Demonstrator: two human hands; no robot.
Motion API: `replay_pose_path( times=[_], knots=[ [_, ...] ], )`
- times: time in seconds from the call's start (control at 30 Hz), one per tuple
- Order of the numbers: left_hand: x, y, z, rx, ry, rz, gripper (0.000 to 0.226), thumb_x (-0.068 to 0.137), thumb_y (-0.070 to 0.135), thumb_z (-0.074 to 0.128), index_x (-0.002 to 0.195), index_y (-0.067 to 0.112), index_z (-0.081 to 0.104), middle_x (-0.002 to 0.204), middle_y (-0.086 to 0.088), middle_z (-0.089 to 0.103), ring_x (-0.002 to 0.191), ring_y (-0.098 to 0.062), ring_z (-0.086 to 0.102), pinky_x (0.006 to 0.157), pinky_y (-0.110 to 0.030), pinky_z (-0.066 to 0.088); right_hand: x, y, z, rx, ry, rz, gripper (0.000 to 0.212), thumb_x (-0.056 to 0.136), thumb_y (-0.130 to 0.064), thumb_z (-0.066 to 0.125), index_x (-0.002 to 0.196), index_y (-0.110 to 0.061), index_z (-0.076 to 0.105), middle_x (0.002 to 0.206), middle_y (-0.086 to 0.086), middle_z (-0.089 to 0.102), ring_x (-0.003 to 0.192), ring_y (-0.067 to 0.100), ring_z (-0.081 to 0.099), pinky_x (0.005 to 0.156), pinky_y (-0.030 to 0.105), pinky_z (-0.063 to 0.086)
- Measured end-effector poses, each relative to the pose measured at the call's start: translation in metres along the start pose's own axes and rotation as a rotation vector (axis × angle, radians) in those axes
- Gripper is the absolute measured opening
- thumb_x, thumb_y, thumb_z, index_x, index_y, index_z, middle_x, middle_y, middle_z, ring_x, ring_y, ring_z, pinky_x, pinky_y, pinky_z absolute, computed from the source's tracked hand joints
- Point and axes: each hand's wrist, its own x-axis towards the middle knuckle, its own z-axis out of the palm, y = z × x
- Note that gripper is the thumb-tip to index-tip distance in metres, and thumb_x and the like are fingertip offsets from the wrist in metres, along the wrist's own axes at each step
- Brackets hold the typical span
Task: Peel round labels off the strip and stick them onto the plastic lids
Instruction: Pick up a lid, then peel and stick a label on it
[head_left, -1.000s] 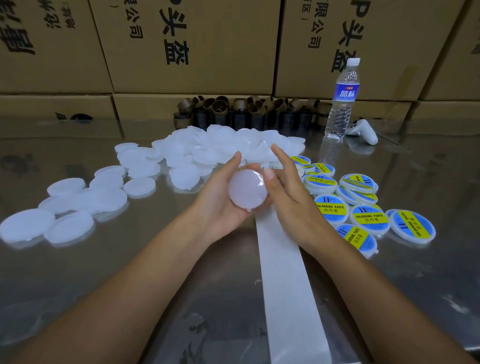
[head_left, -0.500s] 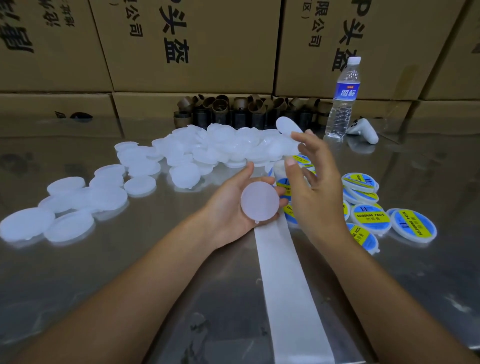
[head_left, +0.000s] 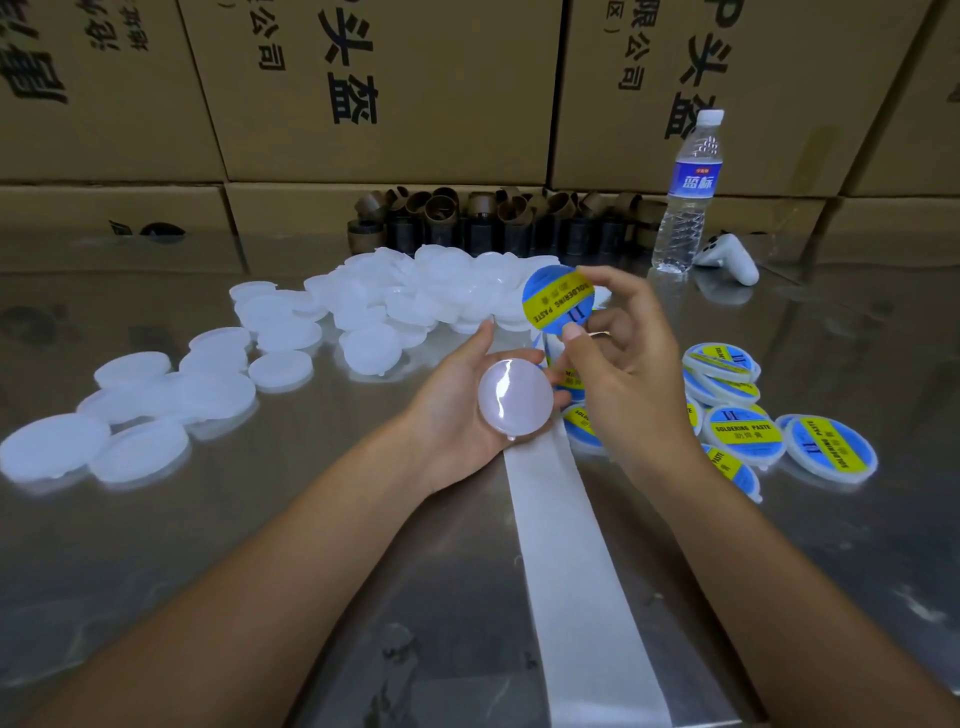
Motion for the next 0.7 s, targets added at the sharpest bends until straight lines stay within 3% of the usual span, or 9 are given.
replay_pose_path(
  times=[0.1,0.17,0.23,0.33,0.4,0.53,0.7],
  knots=[
    [-0.0014,-0.0004,0.0018,0.018,-0.041,0.016,0.059,0.102,0.047,0.026,0.128,0.002,0.055,0.124,-0.02,0.062,0.106,-0.029,0.063,0.093,-0.037,0.049,0.0005,0.003,0.0003,-0.037,-0.064,0.006,0.04,0.092,0.003,0.049,0.102,-0.034,0.056,0.066,-0.002,0.053,0.062,0.026,0.057,0.057,0.036,0.048],
    [-0.0017,-0.0004,0.0026,0.025,-0.061,0.022,0.058,0.104,0.044,0.024,0.133,0.002,0.051,0.133,-0.02,0.056,0.117,-0.03,0.057,0.102,-0.039,0.043,0.0005,0.0048,0.0009,-0.058,-0.098,0.007,0.04,0.092,0.004,0.048,0.098,-0.034,0.059,0.061,-0.006,0.052,0.062,0.022,0.052,0.06,0.035,0.044],
    [-0.0012,-0.0008,0.0029,0.012,-0.078,0.027,0.056,0.105,0.042,0.023,0.131,0.003,0.052,0.132,-0.019,0.057,0.117,-0.029,0.057,0.105,-0.039,0.042,-0.0003,0.0053,0.0018,-0.085,-0.141,0.014,0.042,0.092,0.004,0.046,0.093,-0.035,0.062,0.059,-0.008,0.049,0.062,0.018,0.046,0.061,0.033,0.04],
    [-0.0011,-0.0018,0.0024,0.022,-0.095,0.023,0.059,0.103,0.046,0.022,0.108,0.005,0.064,0.109,-0.013,0.07,0.098,-0.021,0.067,0.091,-0.032,0.052,-0.0031,0.005,0.0025,-0.132,-0.206,0.038,0.041,0.093,0.001,0.045,0.088,-0.035,0.064,0.063,-0.012,0.052,0.068,0.013,0.049,0.067,0.031,0.042],
    [-0.0009,-0.0018,0.0011,0.052,-0.107,0.015,0.061,0.102,0.047,0.019,0.102,0.008,0.065,0.101,-0.01,0.072,0.093,-0.018,0.068,0.093,-0.03,0.049,-0.0046,0.0053,0.0027,-0.203,-0.237,0.033,0.04,0.093,0.0,0.046,0.085,-0.036,0.064,0.078,0.0,0.058,0.076,0.013,0.052,0.074,0.031,0.043],
    [0.0004,-0.0013,-0.0009,0.077,-0.123,-0.001,0.063,0.102,0.049,0.018,0.111,0.004,0.062,0.109,-0.015,0.068,0.103,-0.023,0.063,0.101,-0.035,0.042,-0.0071,0.0054,0.0031,-0.345,-0.279,0.0,0.037,0.093,-0.002,0.047,0.084,-0.033,0.066,0.082,0.007,0.046,0.072,0.004,0.044,0.068,0.018,0.035],
    [0.0009,-0.0019,-0.0004,0.062,-0.172,-0.023,0.067,0.102,0.049,0.015,0.117,0.001,0.058,0.121,-0.019,0.06,0.109,-0.024,0.059,0.101,-0.033,0.042,-0.0079,0.0094,0.0016,-0.468,-0.319,-0.07,0.035,0.092,-0.004,0.05,0.086,-0.034,0.066,0.077,-0.004,0.036,0.071,0.002,0.041,0.065,0.013,0.031]
  ],
)
